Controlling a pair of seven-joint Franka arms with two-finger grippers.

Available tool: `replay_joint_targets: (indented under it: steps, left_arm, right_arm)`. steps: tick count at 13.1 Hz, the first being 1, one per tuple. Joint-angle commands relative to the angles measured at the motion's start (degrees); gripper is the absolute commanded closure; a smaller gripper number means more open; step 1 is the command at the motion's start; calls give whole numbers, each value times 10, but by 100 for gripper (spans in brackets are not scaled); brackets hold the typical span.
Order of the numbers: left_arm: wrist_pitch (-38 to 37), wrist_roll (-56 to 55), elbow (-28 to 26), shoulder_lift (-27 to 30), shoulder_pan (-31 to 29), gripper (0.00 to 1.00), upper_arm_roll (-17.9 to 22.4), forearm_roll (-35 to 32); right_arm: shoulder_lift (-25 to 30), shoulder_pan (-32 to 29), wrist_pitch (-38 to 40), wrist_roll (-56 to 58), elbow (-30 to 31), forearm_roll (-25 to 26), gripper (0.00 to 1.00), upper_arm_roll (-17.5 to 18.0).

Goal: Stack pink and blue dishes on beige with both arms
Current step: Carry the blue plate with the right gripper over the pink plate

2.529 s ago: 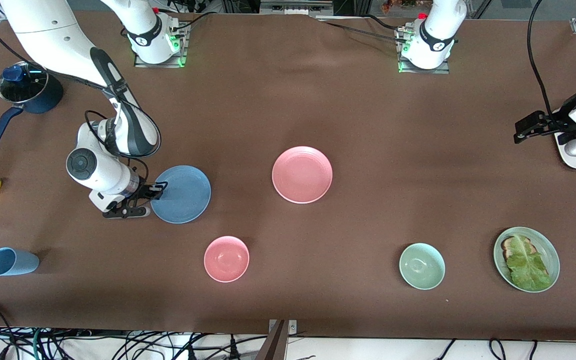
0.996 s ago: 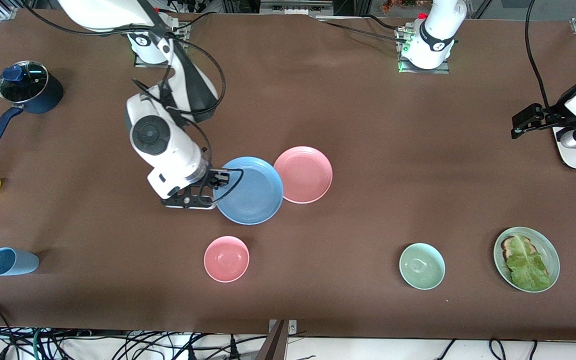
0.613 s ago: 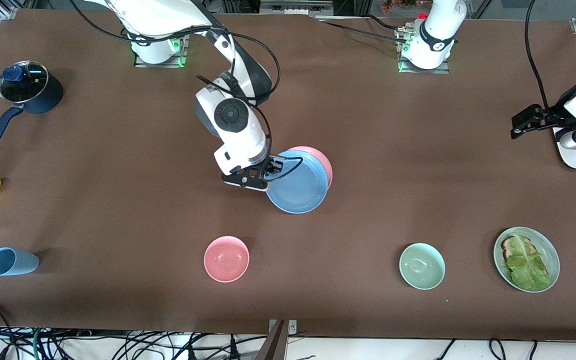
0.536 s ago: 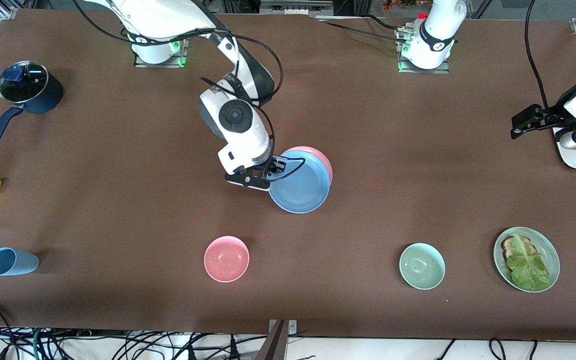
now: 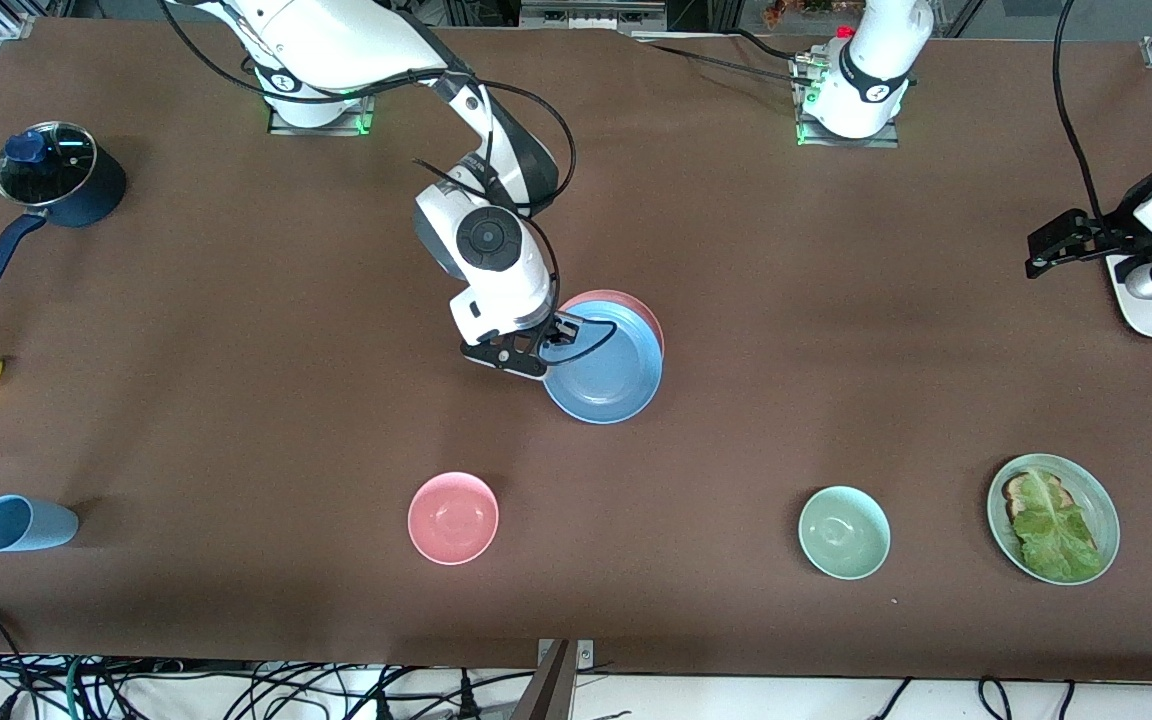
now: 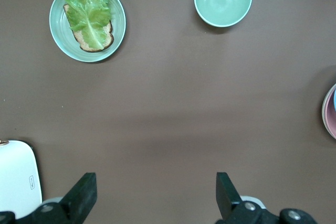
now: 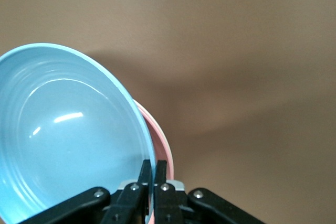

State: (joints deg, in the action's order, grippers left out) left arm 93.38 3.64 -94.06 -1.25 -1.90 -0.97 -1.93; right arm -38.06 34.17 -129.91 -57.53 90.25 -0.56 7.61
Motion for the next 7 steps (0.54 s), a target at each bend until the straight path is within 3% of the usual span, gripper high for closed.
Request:
replay_joint_targets:
  steps: [1, 7]
  left_arm:
    - [-3, 11, -3, 5, -4, 0, 0, 10]
    - [-7, 11, -3, 5, -4, 0, -2, 10]
  right_arm:
    - [14, 6, 15, -8, 12, 3, 100, -3]
    - [26, 7, 37, -14, 13, 0, 100, -1]
